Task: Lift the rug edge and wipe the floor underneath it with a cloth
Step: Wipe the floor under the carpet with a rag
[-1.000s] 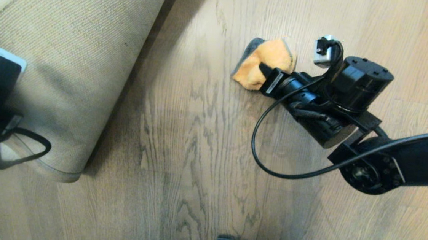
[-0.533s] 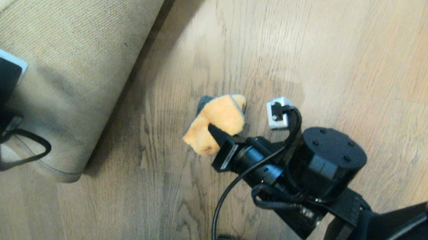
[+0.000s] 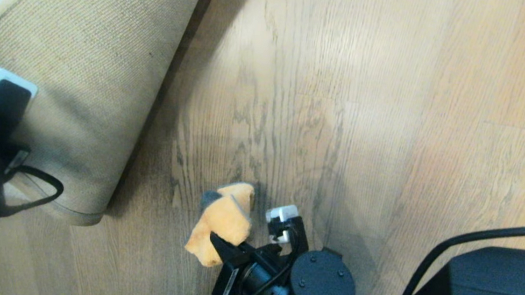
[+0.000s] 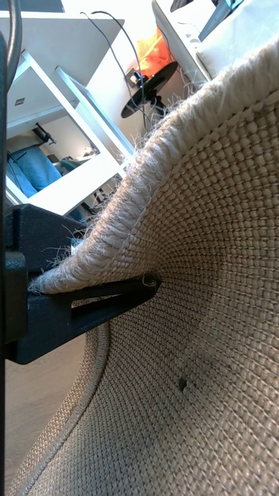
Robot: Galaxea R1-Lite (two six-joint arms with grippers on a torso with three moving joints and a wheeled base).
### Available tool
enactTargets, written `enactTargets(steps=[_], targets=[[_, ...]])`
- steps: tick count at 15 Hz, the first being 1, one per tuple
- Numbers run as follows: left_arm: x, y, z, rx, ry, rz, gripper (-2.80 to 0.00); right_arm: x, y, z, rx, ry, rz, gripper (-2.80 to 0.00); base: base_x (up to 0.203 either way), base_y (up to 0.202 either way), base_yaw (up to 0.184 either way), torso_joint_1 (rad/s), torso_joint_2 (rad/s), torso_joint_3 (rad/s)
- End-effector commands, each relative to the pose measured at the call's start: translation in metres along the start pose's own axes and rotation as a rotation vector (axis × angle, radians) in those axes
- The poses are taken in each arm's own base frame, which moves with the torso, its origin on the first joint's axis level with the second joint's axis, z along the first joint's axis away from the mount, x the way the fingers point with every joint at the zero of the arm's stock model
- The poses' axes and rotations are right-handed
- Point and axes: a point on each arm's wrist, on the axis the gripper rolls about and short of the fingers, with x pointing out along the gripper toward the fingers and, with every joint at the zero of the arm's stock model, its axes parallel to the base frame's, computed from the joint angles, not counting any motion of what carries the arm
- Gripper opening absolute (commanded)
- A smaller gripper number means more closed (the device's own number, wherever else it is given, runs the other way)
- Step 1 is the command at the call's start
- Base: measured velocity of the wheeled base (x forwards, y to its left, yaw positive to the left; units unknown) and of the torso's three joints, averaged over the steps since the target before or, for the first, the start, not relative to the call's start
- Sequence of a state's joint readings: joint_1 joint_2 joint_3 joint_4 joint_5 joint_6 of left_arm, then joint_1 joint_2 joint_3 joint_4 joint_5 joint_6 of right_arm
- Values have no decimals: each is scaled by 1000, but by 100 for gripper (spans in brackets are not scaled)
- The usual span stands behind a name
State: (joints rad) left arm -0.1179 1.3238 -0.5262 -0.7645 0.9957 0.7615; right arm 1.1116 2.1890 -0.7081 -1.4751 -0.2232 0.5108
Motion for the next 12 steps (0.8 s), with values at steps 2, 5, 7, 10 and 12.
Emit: enactTargets(steps=[2, 5, 7, 10, 12], targets=[[1, -2, 0, 8, 6, 2, -280, 4, -18, -45, -14, 64, -30, -280, 0, 0, 0, 0, 0, 0], [1, -3, 0, 10, 4, -1, -280, 5, -18, -32, -58, 8, -61, -280, 0, 0, 0, 0, 0, 0], [1, -2, 1, 6, 3, 1, -280, 7, -24, -17, -90, -45, -105, -280, 0, 0, 0, 0, 0, 0], [1, -2, 3, 2, -2, 0, -280, 6, -29, 15, -101, -131, -128, -280, 0, 0, 0, 0, 0, 0], [0, -3, 3, 3, -7, -6, -280, 6, -43, 29, -124, -165, -168, -280, 0, 0, 0, 0, 0, 0]])
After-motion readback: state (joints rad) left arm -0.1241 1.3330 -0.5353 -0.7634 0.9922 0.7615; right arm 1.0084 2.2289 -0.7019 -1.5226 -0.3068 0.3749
